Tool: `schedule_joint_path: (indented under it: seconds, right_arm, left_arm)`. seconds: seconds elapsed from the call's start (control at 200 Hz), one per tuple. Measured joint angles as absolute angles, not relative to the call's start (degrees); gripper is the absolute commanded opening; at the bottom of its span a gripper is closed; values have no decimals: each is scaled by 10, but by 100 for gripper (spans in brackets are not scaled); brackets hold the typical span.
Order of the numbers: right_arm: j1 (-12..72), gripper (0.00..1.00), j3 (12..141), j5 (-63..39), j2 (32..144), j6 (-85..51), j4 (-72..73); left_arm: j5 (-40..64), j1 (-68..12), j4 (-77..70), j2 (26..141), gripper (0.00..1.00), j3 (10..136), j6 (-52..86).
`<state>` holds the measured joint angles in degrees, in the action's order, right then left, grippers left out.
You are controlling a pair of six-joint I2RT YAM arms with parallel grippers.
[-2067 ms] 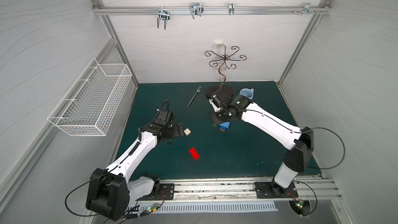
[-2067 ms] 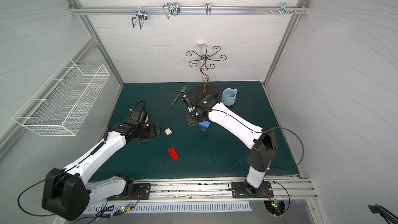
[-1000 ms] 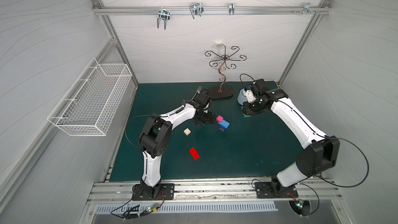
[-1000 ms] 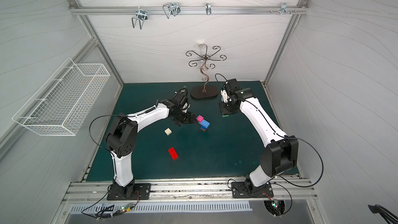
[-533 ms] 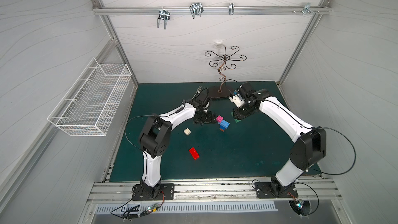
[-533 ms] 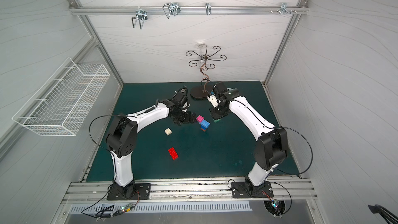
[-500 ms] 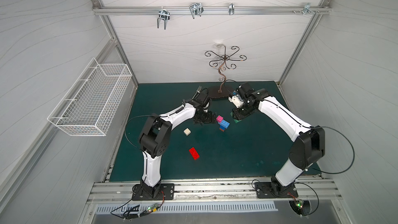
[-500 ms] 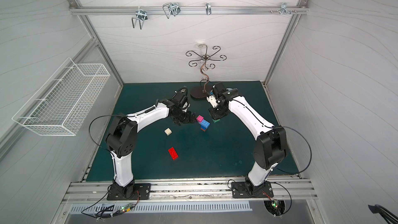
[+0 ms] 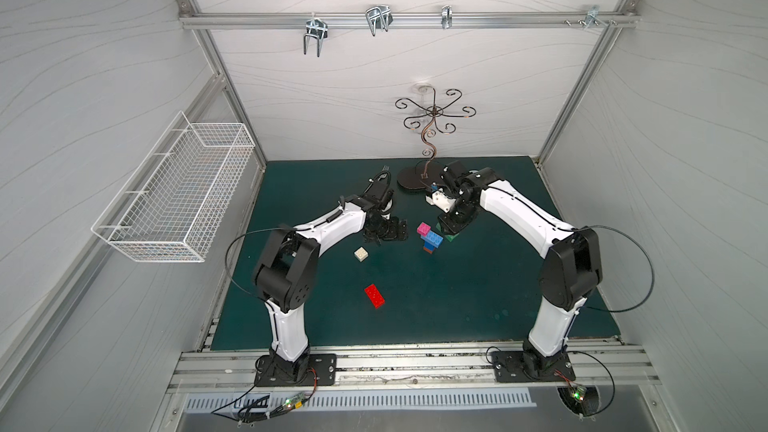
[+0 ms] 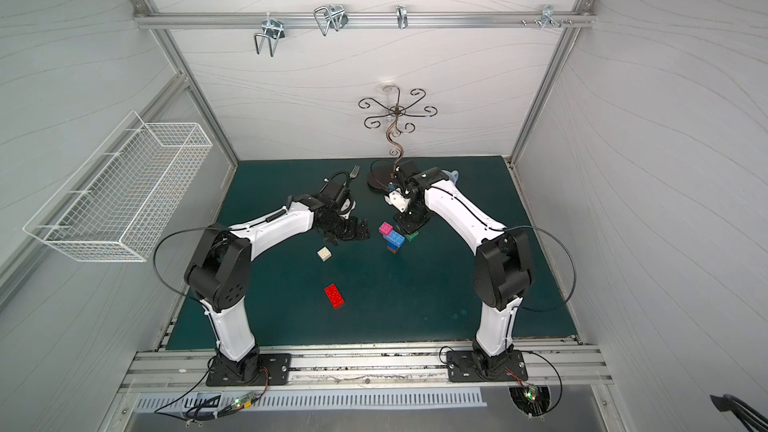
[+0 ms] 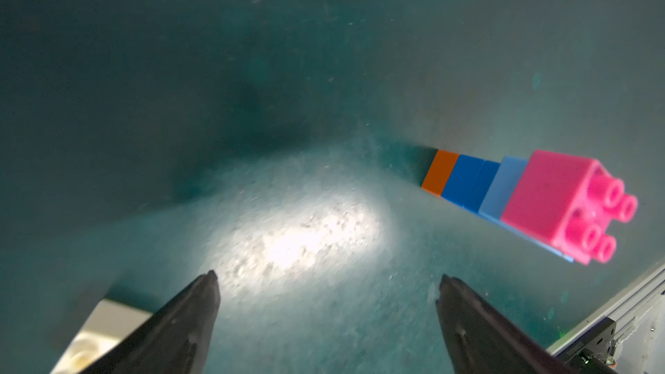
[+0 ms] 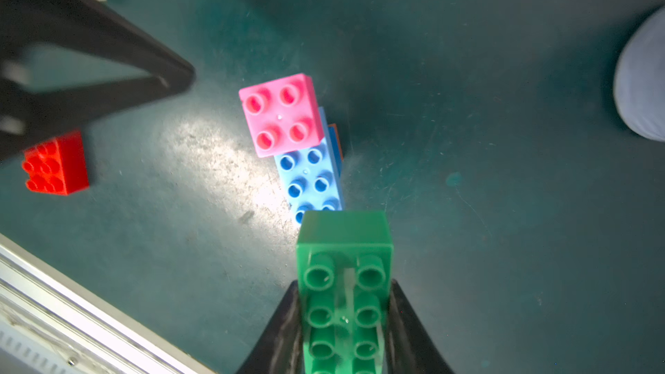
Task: Assemble a spoon with lego
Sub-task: Adjust the lego brick at the center of the board, then assemble the lego brick with the lego brick.
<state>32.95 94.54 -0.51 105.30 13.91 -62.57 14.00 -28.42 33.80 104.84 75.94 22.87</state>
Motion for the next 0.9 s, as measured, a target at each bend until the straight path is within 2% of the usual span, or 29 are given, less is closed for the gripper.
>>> schedule_joint_path:
  seconds: [0.38,0.9]
  right_arm:
    - [350,18,952,2,1088,179,-630]
    - [358,18,952,14,1093,200,-617]
  left_arm:
    - [140,-260,325,978,100,664,220]
    - [140,-259,319,978,100,658,220]
